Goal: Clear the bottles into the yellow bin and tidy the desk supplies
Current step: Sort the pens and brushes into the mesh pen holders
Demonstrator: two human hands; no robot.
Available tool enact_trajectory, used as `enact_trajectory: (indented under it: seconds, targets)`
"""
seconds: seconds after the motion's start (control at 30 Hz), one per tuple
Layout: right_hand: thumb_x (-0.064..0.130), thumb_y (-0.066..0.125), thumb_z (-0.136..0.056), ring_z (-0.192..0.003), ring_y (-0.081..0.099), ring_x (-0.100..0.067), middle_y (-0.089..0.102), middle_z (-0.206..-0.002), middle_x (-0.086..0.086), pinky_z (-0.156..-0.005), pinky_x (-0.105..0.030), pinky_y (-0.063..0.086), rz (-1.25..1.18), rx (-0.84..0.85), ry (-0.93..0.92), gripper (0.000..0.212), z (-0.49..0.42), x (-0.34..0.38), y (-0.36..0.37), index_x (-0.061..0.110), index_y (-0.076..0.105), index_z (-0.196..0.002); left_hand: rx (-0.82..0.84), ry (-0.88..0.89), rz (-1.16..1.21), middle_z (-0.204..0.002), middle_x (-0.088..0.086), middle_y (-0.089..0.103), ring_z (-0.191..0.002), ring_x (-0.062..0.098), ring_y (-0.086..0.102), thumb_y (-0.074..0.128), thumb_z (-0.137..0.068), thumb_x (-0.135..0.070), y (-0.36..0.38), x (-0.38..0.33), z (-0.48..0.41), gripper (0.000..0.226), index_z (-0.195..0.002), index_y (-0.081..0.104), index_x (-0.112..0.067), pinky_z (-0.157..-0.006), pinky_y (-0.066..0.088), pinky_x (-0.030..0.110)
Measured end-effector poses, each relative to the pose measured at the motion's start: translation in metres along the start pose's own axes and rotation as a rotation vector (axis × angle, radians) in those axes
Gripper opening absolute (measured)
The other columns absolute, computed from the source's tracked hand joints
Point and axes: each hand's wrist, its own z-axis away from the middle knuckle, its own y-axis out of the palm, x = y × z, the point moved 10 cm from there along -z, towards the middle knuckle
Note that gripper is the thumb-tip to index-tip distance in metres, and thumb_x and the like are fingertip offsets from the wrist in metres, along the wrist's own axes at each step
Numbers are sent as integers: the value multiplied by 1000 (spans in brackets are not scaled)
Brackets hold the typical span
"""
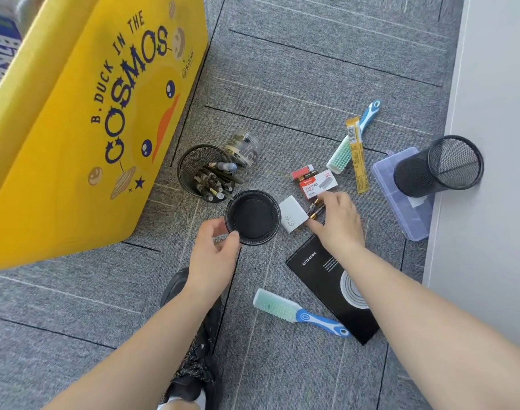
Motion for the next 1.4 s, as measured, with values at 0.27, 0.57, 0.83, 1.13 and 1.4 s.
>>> enact_trajectory:
  seconds: [0.27, 0.57, 0.83, 1.13, 1.4]
  targets:
    - [25, 67, -85, -117, 40, -27, 44, -126, -4, -92, -38, 40, 64, 73, -205, 41, -4, 17, 6, 21, 55, -124, -5, -30, -30, -118, -6, 56, -99, 15, 63, 54, -93, -29, -1, 3, 1, 31, -122, 42, -29, -96, 47, 43]
    - [17, 70, -84, -84, 58, -11, 43, -110, 1, -82, -20, 46, -569, -111, 59, 22, 3, -1, -21, 16, 63, -105, -24, -30, 122, -101, -11, 50, -84, 7, 65, 52, -95, -18, 6, -5, 6, 27, -119, 42, -24, -88, 51, 30]
    - [14, 66, -84, -115, 48, -27, 47, -126, -6, -101, -35, 38, -241, -5, 39, 44, 0, -7, -9, 19, 56, -126, 10, -60, 106, -102, -11, 52, -89, 14, 66, 54, -94, -21, 6, -3, 3, 29, -121, 42, -26, -94, 50, 39]
    - [20, 67, -86, -120, 41, -28, 43, -128, -7, -96, -39, 40, -35, 77, -78, 53, -13, 22, 6, 16, 47, -134, 19, -46, 96, -101, -13, 52, -89, 12, 66, 54, -94, -22, 6, -4, 2, 29, -120, 42, -26, -91, 51, 34]
    - [18, 72, -82, -94, 56, -20, 42, -114, -3, -95, -34, 47, -426, -80, 50, 46, -5, 7, -28, 14, 57, -125, 13, -62, 194, -106, 0, 55, -84, 10, 65, 58, -93, -17, 9, -1, -2, 26, -116, 49, -22, -82, 54, 24]
